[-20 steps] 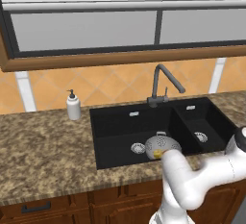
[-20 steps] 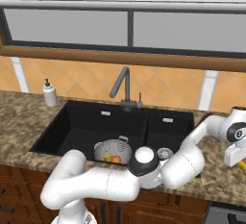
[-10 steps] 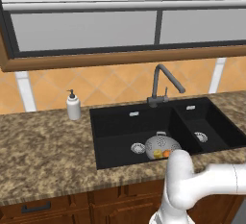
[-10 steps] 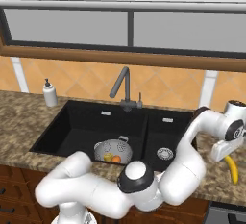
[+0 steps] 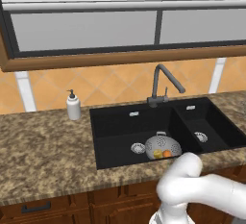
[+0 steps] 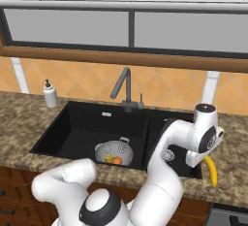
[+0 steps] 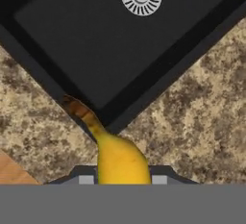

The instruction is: Put the colander in the sink, put the kiwi, tangerine, banana in the colander, and turn on the sink faucet and pour water over the colander.

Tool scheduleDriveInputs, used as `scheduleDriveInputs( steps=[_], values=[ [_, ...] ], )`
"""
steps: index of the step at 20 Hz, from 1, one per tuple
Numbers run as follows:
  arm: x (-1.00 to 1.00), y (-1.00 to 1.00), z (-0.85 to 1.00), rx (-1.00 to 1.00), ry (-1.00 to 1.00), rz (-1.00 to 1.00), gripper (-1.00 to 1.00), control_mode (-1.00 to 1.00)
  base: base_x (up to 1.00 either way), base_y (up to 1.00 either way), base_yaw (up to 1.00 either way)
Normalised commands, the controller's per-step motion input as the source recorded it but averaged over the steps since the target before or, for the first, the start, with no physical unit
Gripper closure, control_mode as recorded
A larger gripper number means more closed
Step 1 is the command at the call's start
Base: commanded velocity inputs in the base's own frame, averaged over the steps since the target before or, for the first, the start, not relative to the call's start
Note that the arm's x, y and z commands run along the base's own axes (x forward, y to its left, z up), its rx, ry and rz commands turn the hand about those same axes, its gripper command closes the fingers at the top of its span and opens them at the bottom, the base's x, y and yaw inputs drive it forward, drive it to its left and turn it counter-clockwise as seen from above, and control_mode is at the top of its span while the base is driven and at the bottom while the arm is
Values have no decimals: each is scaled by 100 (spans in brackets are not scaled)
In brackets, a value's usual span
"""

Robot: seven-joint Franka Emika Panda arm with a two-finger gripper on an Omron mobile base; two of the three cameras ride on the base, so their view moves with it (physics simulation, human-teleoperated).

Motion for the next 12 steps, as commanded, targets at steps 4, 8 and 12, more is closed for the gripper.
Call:
scheduleDriveInputs(
  steps=[4, 8, 12],
  values=[
    [-27, 81, 55, -34, -10, 32, 100, -100, 0, 0, 0],
    [-7, 83, 41, -28, -6, 47, 100, -100, 0, 0, 0],
    [-10, 79, 41, -4, 2, 46, 100, -100, 0, 0, 0]
  ],
)
